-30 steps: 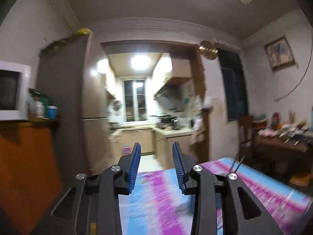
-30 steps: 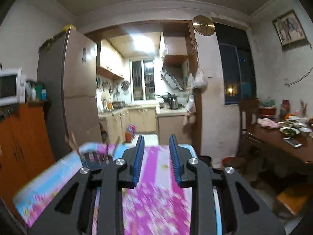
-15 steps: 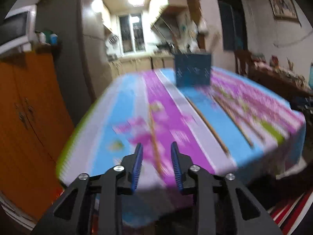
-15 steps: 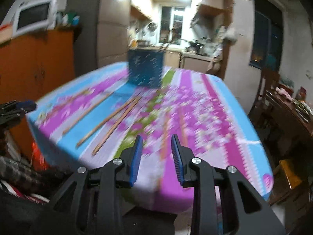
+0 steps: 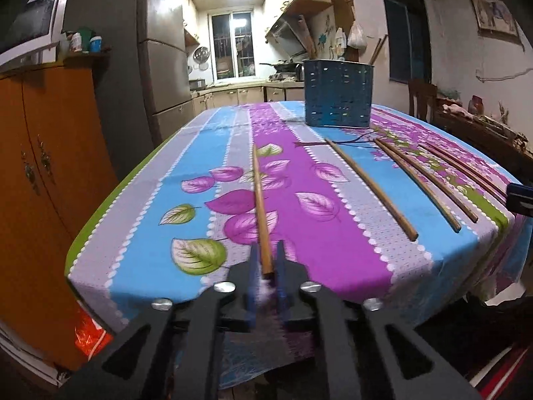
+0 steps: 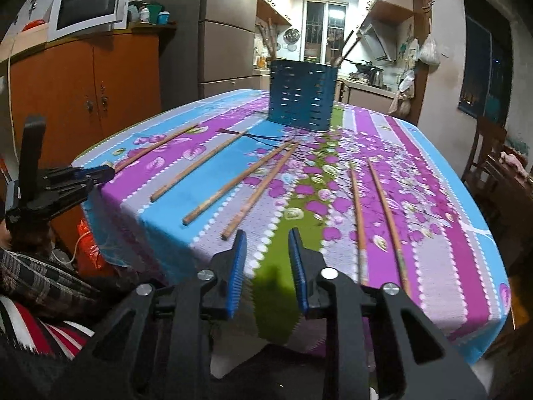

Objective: Organize utensils
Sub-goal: 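Close the left gripper on a chopstick while the right gripper grasps another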

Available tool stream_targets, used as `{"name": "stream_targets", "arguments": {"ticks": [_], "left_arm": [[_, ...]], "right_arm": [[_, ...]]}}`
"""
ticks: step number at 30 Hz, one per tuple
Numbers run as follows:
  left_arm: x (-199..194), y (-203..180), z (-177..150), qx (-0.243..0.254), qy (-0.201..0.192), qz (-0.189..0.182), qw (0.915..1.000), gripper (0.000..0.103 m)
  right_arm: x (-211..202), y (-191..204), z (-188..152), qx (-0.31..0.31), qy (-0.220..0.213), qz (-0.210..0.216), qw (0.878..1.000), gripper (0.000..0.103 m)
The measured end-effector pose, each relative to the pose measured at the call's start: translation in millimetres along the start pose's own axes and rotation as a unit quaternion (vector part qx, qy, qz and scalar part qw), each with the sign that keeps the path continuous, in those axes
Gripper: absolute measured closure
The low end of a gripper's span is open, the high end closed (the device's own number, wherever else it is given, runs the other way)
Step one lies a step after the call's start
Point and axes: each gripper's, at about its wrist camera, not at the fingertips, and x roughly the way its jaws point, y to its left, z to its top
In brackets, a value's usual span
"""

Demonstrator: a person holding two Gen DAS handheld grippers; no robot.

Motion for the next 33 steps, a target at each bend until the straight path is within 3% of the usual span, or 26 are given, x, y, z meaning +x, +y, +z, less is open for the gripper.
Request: {"name": "stream_targets", "arguments": {"ticks": [5,12,15,24,26,33], "left_arm": [[-1.0,-1.4,-3.3,0.000,-0.011,0.006,0.9999,0.095],[-1.1,-0.5,-3.8,-0.004,-0.013,0.004,0.9999,0.094],[-1.6,-0.4,-3.9,-0.010,-0.011,0.006,0.9999,0.094],[-0.9,-2.3,-0.8,-0.007,-0.001,0.011,0.9999,0.094],[-0.8,-2.8,-0.4,-0.006,0.000,0.012,0.9999,0.094],[-0.6,-2.8,-0.2,-0.004,-0.001,0.013,0.9999,0.095]], "right_arm": [[12.2,17.3,3.7,-0.021,0.005,0.002,1.000,0.086],[-9.6,-13.9,-11.0,0.014,-0.010,-0.109,0.994,0.087],[-15.4,-31.1,-20.6,0.025,0.000,-0.133,0.991,0.087],[-5.4,-45.6,-35.9,0.042,0.020,-0.121,0.992,0.087],[-4.5,-43.9,-37.2,0.039,0.017,-0.112,0.993,0.097],[-3.8,-44.0,-37.2,0.051,0.009,-0.107,0.993,0.098]]}}
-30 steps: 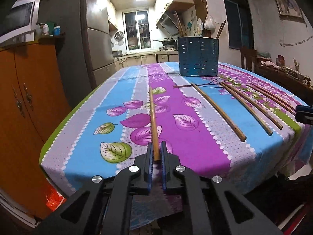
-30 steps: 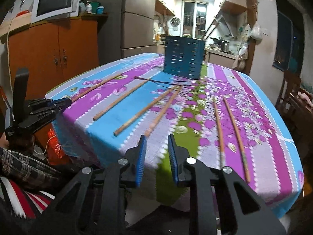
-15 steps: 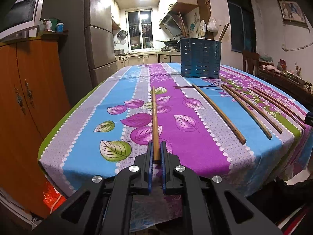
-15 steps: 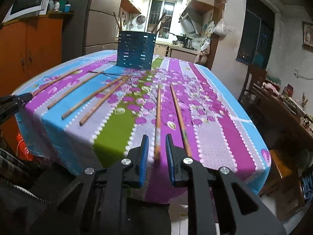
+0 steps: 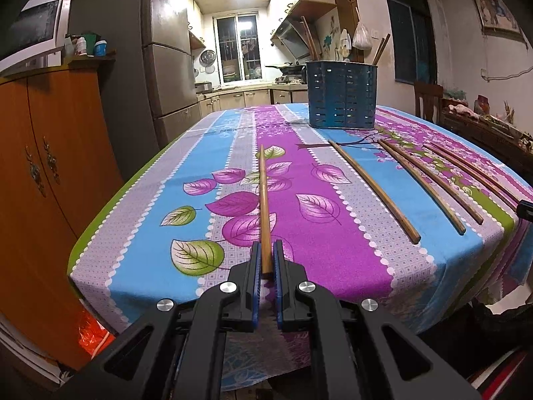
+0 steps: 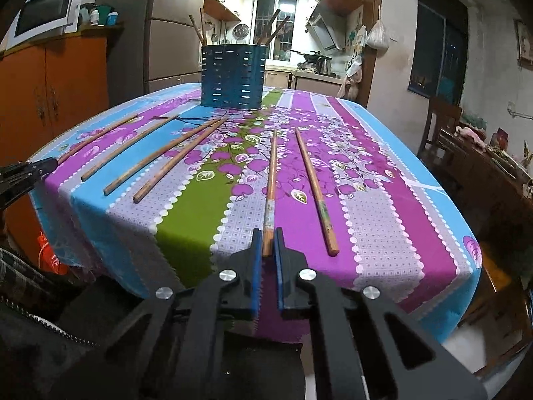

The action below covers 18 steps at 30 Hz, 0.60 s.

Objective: Organize utensils
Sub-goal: 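Close the left gripper on a chopstick while the right gripper grasps another, then lift the left gripper's chopstick toward the blue holder while the right gripper carries its own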

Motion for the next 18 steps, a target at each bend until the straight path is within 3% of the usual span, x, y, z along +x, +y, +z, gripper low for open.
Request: {"name": "stream_targets", "arguments": {"ticks": [18], "left_arm": [[-10.8,1.0,22.9,0.003,-0.021,0.003,0.9998,0.095]], "right_arm": [[-24.2,2.0,66.8,-0.001,-0.097,0.015,0.995,0.098]]}}
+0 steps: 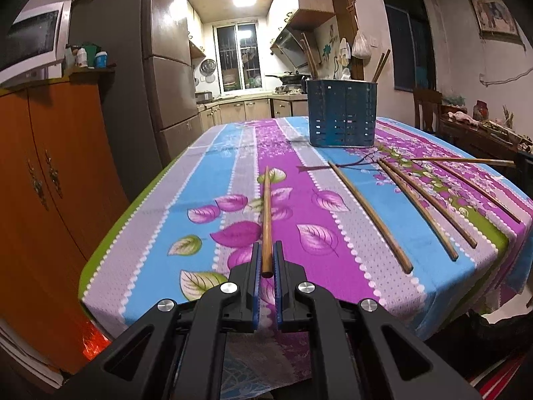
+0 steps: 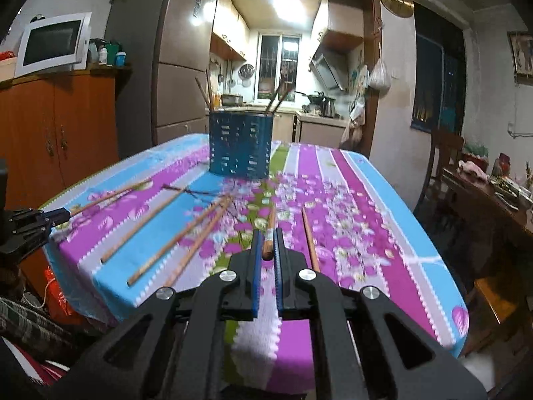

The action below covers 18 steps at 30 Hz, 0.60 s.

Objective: Organize utensils
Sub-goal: 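Lift the left gripper's chopstick toward the blue holder while the right gripper carries its own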

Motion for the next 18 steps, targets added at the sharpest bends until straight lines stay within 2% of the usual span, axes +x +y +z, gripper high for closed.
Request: {"name": "stream_targets", "arguments": {"ticks": [18], "left_arm": [[-21.3,-6.7,40.9,0.029,-0.059,0.029,0.9974,0.095]], "right_arm": [[-2.7,-8.0,32.3,0.014,-0.044,0.005,0.999,0.098]]}}
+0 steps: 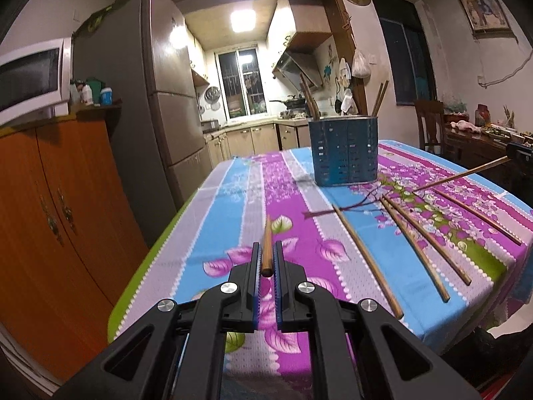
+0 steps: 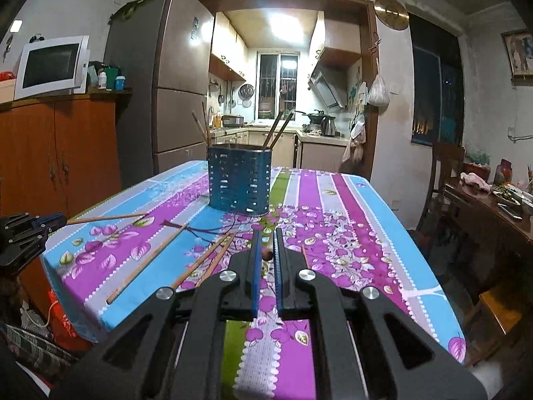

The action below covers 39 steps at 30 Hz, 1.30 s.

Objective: Organize utensils
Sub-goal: 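Lift the left gripper's chopstick toward the blue holder while the right gripper carries its own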

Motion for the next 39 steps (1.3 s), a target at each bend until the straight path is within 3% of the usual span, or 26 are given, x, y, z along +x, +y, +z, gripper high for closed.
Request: {"name": "stream_targets", "arguments": {"ticks": [28,39], "left_arm": [[-27.8,-4.3,73.4,0.044,-0.131,0.024,0.9902,0.095],[-20.4,4.5,99.2,0.024,-0.133,-0.019,0.9907,0.095]], "right_arm": [[-0.6,-17.3,58.2,0.011,-0.074,0.008,0.997,0.098],[14.2,-22.9,76.1,0.025,-0.063,0.034,0.997,0.098]]}}
